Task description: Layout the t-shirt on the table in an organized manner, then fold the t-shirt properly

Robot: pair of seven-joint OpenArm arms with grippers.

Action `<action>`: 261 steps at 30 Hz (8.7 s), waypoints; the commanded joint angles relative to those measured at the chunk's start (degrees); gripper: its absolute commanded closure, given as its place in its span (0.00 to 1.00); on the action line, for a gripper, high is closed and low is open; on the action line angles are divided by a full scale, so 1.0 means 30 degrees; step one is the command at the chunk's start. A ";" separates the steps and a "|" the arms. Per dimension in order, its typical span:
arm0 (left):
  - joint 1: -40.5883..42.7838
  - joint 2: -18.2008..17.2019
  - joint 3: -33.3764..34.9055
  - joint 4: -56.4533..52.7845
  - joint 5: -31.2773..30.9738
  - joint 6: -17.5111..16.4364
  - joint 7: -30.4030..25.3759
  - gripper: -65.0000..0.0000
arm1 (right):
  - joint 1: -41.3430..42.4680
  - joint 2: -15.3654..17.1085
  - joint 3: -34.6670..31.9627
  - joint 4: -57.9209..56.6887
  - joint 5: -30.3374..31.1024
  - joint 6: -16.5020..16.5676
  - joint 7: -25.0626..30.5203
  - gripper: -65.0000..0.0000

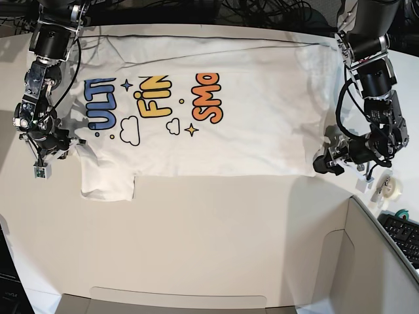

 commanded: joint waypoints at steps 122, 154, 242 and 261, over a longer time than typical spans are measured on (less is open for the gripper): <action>0.3871 -0.0255 -0.0088 1.4339 -0.0255 -0.3018 0.4673 1.00 | -0.1413 0.1266 -0.1723 0.5164 -0.0158 0.1761 -0.1675 1.00; 1.0786 -0.1926 -0.0118 2.0288 -0.0079 -0.3047 0.4761 1.00 | -0.9911 0.1266 0.1999 1.3076 -0.0158 0.1819 -0.1705 1.00; 1.2955 -0.1779 0.0058 2.0171 -0.0049 -0.2959 0.4848 0.62 | -0.2380 -0.5826 1.1405 1.2402 0.2157 0.1819 -0.6745 0.55; 1.2955 -0.1750 0.0058 2.0171 -0.0049 -0.2959 0.4819 0.62 | -0.0153 -0.6471 1.1435 0.8006 0.2596 0.1790 -0.6745 0.55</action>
